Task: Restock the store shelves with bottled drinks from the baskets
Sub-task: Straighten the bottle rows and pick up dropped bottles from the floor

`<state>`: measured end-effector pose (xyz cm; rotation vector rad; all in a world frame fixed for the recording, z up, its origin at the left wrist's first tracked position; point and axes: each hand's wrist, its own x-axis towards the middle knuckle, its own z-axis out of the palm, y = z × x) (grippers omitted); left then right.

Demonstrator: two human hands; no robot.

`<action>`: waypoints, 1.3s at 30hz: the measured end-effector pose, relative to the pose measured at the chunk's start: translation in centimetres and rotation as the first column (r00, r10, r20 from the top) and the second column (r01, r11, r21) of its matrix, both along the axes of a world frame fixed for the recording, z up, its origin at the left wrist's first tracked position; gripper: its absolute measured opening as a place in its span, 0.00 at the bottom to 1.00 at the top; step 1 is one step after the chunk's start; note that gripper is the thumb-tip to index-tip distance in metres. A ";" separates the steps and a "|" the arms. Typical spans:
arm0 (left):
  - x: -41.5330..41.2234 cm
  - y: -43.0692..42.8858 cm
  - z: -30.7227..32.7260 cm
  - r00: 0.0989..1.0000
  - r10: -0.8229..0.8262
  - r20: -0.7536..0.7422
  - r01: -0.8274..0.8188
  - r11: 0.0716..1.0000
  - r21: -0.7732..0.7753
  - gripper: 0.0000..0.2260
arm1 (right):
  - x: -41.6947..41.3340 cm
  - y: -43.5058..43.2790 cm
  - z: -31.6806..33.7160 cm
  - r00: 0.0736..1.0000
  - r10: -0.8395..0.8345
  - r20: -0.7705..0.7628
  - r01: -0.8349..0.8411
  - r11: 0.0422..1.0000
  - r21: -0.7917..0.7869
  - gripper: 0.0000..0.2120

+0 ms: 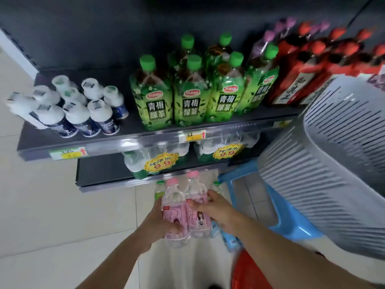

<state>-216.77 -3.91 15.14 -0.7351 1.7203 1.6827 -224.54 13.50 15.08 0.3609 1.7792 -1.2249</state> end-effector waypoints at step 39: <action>0.2 -12.3 54.0 0.822 0.088 -0.563 -0.187 0.975 -0.119 0.24 | -1.8 -9.7 55.6 0.700 0.049 -0.712 -0.238 0.956 -0.169 0.22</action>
